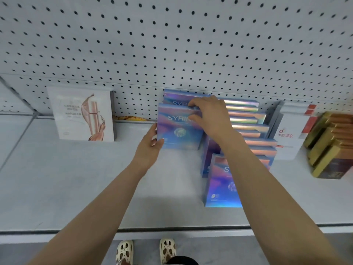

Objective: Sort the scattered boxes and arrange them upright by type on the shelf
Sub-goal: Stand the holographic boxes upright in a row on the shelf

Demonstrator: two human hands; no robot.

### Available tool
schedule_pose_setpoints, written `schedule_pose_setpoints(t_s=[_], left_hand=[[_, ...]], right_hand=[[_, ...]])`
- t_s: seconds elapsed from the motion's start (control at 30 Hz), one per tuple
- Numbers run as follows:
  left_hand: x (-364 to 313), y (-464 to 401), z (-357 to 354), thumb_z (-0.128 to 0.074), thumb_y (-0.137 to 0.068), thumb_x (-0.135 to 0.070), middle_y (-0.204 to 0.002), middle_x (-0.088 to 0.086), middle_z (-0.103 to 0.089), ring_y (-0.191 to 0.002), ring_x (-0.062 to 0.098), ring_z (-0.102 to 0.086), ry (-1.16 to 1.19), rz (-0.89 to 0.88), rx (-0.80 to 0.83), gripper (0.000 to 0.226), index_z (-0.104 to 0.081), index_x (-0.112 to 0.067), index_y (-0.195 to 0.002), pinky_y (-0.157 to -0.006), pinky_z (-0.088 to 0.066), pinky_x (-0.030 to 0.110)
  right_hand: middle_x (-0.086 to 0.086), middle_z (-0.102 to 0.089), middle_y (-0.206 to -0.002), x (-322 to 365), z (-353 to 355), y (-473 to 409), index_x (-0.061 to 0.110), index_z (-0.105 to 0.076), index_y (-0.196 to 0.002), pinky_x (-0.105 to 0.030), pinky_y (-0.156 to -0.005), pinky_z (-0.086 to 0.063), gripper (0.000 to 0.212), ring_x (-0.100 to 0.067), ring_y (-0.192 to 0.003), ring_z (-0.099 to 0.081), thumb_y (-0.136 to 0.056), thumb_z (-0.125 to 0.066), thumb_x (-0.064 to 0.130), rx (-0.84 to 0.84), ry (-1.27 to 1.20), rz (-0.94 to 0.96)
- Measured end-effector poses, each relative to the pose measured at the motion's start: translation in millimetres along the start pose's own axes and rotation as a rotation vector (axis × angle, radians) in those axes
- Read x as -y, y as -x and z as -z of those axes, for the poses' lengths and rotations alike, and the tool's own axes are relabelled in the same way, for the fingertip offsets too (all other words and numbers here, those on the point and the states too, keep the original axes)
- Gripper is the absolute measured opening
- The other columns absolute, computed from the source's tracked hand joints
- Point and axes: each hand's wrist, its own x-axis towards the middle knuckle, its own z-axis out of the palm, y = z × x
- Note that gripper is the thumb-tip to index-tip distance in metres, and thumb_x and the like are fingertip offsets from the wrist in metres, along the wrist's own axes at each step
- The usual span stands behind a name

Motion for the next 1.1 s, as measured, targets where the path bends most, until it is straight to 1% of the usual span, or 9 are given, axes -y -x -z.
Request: schedule_pose_setpoints(t_s=[0.13, 0.27, 0.37, 0.57, 0.63, 0.77, 0.8, 0.93, 1.1], left_hand=[[7, -7, -3, -0.047, -0.101, -0.014, -0.138, -0.015, -0.045, -0.122, 0.007, -0.048, -0.080, 0.001, 0.067, 0.059, -0.026, -0.040, -0.150, -0.094, -0.037, 0.024], [15, -18, -4, -0.046, -0.100, -0.013, -0.145, -0.014, -0.045, -0.130, 0.010, -0.047, -0.106, 0.014, 0.118, 0.062, -0.025, -0.044, -0.150, -0.107, -0.037, 0.031], [18, -24, -6, -0.047, -0.100, -0.015, -0.142, -0.018, -0.047, -0.129, 0.010, -0.048, -0.110, 0.010, 0.135, 0.062, -0.026, -0.046, -0.149, -0.109, -0.038, 0.033], [17, -23, -4, -0.048, -0.099, -0.014, -0.144, -0.018, -0.046, -0.130, 0.010, -0.047, -0.106, -0.005, 0.125, 0.061, -0.028, -0.042, -0.149, -0.106, -0.040, 0.031], [11, -17, -2, -0.050, -0.099, -0.014, -0.144, -0.013, -0.047, -0.128, 0.011, -0.048, -0.118, -0.025, 0.070, 0.057, -0.033, -0.034, -0.149, -0.105, -0.039, 0.028], [-5, 13, 21, -0.052, -0.098, -0.011, -0.129, -0.005, -0.059, -0.109, 0.009, -0.058, -0.157, -0.165, -0.126, 0.040, -0.053, -0.020, -0.137, -0.084, -0.036, 0.001], [-7, 23, 31, -0.051, -0.098, -0.010, -0.123, -0.006, -0.063, -0.103, 0.007, -0.058, -0.169, -0.201, -0.166, 0.037, -0.057, -0.019, -0.133, -0.081, -0.035, -0.002], [2, 73, 80, -0.052, -0.098, -0.019, -0.106, -0.015, -0.069, -0.098, -0.001, -0.062, -0.209, -0.242, -0.324, 0.026, -0.063, -0.028, -0.120, -0.080, -0.039, 0.001], [41, 149, 144, -0.052, -0.099, -0.018, -0.104, -0.011, -0.071, -0.097, -0.002, -0.063, -0.230, -0.144, -0.575, 0.024, -0.065, -0.026, -0.118, -0.082, -0.047, 0.010]], right_hand=[[-0.013, -0.060, -0.108, -3, -5, -5, 0.013, -0.068, -0.116, -0.041, -0.087, -0.044, 0.034, -0.034, -0.099, -0.056, -0.083, -0.071, 0.018, -0.057, -0.028, 0.000], [-0.014, -0.062, -0.102, -4, -10, -3, 0.010, -0.068, -0.109, -0.042, -0.077, -0.047, 0.033, -0.037, -0.095, -0.055, -0.077, -0.072, 0.009, -0.127, 0.006, -0.048], [-0.016, -0.063, -0.098, -5, -12, -3, 0.007, -0.070, -0.103, -0.042, -0.073, -0.047, 0.029, -0.038, -0.090, -0.056, -0.075, -0.070, 0.002, -0.156, 0.004, -0.053], [-0.017, -0.062, -0.100, -2, -11, -2, 0.008, -0.071, -0.107, -0.043, -0.075, -0.048, 0.030, -0.039, -0.091, -0.057, -0.078, -0.066, 0.002, -0.144, 0.035, -0.039], [-0.017, -0.063, -0.098, 0, -10, 0, 0.007, -0.071, -0.105, -0.044, -0.075, -0.049, 0.029, -0.040, -0.089, -0.058, -0.078, -0.065, 0.004, -0.184, 0.028, -0.028], [-0.016, -0.066, -0.102, 26, -5, 11, 0.007, -0.071, -0.108, -0.044, -0.082, -0.047, 0.025, -0.039, -0.094, -0.059, -0.083, -0.067, 0.009, -0.237, -0.058, 0.034], [-0.015, -0.067, -0.103, 36, -6, 15, 0.007, -0.071, -0.107, -0.044, -0.082, -0.047, 0.024, -0.039, -0.094, -0.059, -0.084, -0.066, 0.010, -0.250, -0.085, 0.066], [-0.009, -0.068, -0.105, 88, -27, 41, 0.014, -0.070, -0.111, -0.043, -0.085, -0.047, 0.028, -0.034, -0.097, -0.059, -0.092, -0.052, 0.026, -0.180, -0.262, 0.157], [-0.002, -0.068, -0.111, 162, -74, 80, 0.017, -0.067, -0.118, -0.039, -0.090, -0.047, 0.024, -0.023, -0.102, -0.060, -0.099, -0.055, 0.026, -0.016, -0.454, 0.302]])
